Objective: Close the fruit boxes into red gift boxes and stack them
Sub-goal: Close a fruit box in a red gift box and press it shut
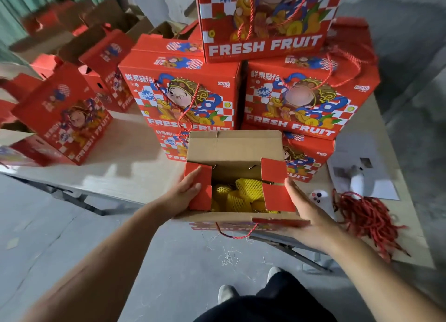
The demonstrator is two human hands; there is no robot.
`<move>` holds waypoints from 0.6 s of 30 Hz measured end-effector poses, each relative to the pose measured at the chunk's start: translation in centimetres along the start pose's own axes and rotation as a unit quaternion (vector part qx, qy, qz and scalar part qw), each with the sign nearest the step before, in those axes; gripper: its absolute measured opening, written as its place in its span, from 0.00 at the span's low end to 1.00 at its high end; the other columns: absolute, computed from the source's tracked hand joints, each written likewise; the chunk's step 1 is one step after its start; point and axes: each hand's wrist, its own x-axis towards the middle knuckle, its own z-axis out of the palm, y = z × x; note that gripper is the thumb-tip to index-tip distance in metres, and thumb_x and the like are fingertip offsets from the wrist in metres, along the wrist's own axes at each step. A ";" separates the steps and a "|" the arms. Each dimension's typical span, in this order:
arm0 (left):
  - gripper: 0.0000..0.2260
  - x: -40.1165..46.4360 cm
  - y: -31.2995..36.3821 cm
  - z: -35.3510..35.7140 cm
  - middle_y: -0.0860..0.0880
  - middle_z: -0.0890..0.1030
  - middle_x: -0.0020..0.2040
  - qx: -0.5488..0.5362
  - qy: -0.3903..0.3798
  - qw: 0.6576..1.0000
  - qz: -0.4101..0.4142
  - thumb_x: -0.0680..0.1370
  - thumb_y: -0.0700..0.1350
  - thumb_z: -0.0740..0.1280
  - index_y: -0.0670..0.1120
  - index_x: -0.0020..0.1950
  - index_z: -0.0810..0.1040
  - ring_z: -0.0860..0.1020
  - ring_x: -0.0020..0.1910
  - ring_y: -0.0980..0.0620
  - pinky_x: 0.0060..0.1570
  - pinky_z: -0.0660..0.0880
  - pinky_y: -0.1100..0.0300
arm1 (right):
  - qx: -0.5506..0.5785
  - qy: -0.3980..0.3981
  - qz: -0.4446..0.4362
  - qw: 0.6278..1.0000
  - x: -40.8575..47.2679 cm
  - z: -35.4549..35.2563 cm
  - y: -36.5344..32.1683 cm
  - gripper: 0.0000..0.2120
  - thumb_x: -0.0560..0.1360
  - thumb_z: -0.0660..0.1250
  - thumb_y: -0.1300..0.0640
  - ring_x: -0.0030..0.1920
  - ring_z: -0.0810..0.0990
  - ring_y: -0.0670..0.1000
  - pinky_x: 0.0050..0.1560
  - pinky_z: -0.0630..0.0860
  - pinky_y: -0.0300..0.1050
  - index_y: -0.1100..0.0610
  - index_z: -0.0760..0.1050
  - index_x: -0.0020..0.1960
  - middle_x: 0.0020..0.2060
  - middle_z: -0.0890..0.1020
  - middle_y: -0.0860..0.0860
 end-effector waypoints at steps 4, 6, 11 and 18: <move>0.21 -1.5 1.1 0.5 0.46 0.76 0.74 -0.247 -0.051 0.968 0.005 0.87 0.58 0.54 0.56 0.80 0.68 0.77 0.70 0.44 0.66 0.77 0.46 | 0.145 0.091 0.013 0.985 -1.6 1.5 -0.9 0.50 0.64 0.57 0.14 0.79 0.59 0.42 0.74 0.58 0.46 0.31 0.50 0.81 0.77 0.57 0.31; 0.22 -2.0 1.6 1.7 0.48 0.81 0.70 -0.363 0.011 0.931 0.032 0.87 0.61 0.51 0.56 0.74 0.76 0.80 0.68 0.46 0.63 0.79 0.49 | 0.195 0.153 0.039 0.968 -1.0 1.7 -1.8 0.46 0.67 0.53 0.15 0.77 0.68 0.45 0.75 0.62 0.47 0.37 0.64 0.79 0.75 0.69 0.35; 0.23 -1.9 1.4 3.5 0.57 0.76 0.71 -0.397 0.254 0.882 0.031 0.82 0.66 0.55 0.60 0.74 0.72 0.74 0.72 0.53 0.75 0.67 0.43 | 0.245 0.199 0.077 0.946 0.5 1.4 -3.6 0.33 0.62 0.56 0.13 0.47 0.80 0.29 0.39 0.76 0.29 0.31 0.68 0.59 0.49 0.81 0.31; 0.33 -1.5 0.7 4.1 0.44 0.64 0.81 0.124 0.291 0.945 0.080 0.82 0.63 0.61 0.49 0.83 0.61 0.63 0.79 0.43 0.78 0.61 0.44 | 0.028 0.289 0.026 0.957 2.7 1.6 -3.1 0.39 0.76 0.58 0.31 0.72 0.69 0.55 0.57 0.76 0.50 0.47 0.57 0.82 0.76 0.63 0.54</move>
